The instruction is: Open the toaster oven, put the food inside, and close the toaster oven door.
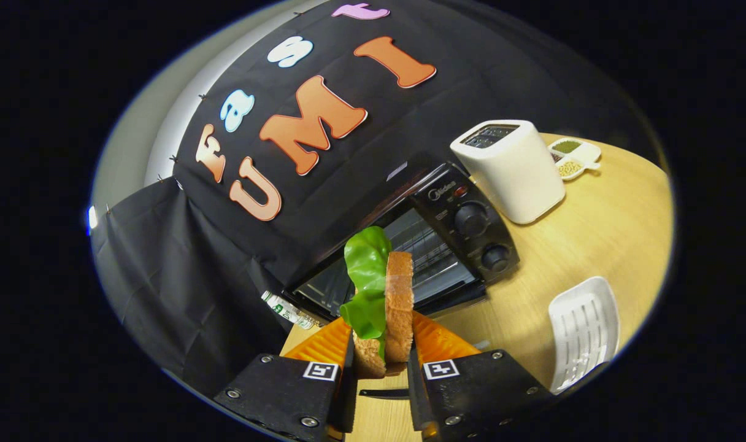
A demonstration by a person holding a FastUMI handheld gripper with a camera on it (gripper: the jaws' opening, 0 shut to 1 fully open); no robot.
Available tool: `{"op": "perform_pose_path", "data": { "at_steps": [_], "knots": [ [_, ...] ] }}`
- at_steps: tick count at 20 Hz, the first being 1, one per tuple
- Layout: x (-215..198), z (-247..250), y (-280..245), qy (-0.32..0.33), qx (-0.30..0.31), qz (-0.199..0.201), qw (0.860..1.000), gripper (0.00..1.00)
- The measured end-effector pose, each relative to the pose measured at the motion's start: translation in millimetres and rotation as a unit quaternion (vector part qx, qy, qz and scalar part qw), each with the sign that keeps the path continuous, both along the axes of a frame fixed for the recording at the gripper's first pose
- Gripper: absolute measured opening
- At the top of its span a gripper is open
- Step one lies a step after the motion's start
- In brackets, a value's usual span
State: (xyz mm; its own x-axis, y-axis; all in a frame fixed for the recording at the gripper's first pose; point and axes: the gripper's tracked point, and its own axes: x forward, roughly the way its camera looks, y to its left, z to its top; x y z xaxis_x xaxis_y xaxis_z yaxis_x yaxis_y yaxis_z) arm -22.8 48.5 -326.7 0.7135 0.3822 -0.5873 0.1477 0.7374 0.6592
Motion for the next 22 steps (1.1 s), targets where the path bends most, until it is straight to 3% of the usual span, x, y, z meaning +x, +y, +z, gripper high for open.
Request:
{"op": "perform_pose_path", "data": {
  "at_steps": [15, 22],
  "knots": [
    [60.3, -42.6, 48.4, 0.022, 0.117, -0.079, 0.99, 0.36],
    [83.5, -55.4, 58.8, 0.011, 0.122, -0.119, 0.985, 0.36]
  ]
}}
